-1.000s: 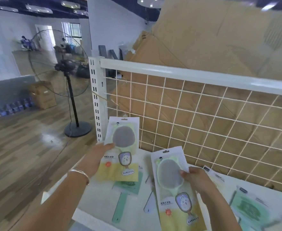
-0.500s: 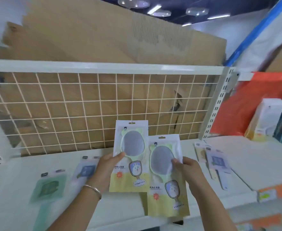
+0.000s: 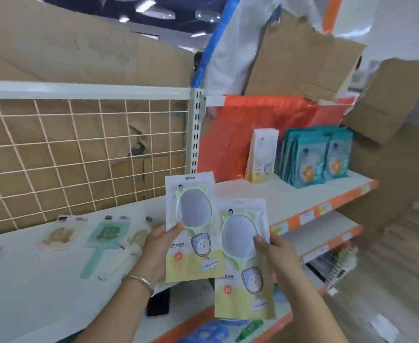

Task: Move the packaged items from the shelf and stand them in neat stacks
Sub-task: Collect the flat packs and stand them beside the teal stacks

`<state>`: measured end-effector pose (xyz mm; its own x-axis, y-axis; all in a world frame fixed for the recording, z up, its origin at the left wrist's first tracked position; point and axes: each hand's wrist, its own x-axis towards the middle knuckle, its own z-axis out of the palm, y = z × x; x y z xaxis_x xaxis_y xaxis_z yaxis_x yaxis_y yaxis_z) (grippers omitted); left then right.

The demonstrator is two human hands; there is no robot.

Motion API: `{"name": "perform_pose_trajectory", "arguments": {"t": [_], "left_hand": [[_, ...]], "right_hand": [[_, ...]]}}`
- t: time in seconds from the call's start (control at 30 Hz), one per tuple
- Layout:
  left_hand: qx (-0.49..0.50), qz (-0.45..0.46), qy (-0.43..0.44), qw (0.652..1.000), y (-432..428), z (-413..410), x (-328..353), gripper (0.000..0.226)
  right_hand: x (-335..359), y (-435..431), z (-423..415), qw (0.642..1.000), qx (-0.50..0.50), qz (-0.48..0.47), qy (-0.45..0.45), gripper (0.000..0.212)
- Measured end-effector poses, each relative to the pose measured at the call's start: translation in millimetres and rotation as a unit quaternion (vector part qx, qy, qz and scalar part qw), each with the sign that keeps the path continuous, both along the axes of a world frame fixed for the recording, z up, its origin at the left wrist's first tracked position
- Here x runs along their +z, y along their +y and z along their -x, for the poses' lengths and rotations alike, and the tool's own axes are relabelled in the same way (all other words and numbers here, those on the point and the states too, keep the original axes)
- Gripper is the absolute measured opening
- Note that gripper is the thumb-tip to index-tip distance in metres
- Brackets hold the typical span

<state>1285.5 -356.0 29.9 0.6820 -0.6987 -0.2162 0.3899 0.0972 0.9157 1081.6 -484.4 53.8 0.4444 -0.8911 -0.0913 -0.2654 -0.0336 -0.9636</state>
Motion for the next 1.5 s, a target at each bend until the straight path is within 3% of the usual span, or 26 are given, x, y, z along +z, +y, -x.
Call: {"name": "perform_pose_trajectory", "arguments": {"t": [0.33, 0.63, 0.77, 1.07, 1.33, 1.5], "left_hand": [[-0.099, -0.006, 0.010, 0.995, -116, 81, 10, 0.024], [-0.136, 0.020, -0.002, 0.991, -216, 72, 10, 0.018], [-0.138, 0.036, -0.010, 0.990, -257, 51, 15, 0.019], [-0.095, 0.046, -0.041, 0.994, -335, 6, 17, 0.017], [-0.012, 0.032, -0.061, 0.998, -386, -11, 6, 0.018], [0.058, 0.015, -0.062, 0.996, -415, -11, 2, 0.020]], "right_hand": [[-5, -64, 96, 0.992, -0.118, -0.028, -0.038, 0.016], [-5, -149, 87, 0.988, -0.149, -0.016, -0.026, 0.032], [6, -198, 62, 0.989, -0.142, 0.012, -0.027, 0.022], [2, -286, 14, 0.989, -0.135, 0.014, -0.060, 0.019], [-5, -372, -27, 0.995, -0.054, 0.010, -0.079, 0.022], [1, -427, -57, 0.994, 0.000, 0.006, -0.107, 0.011]]}}
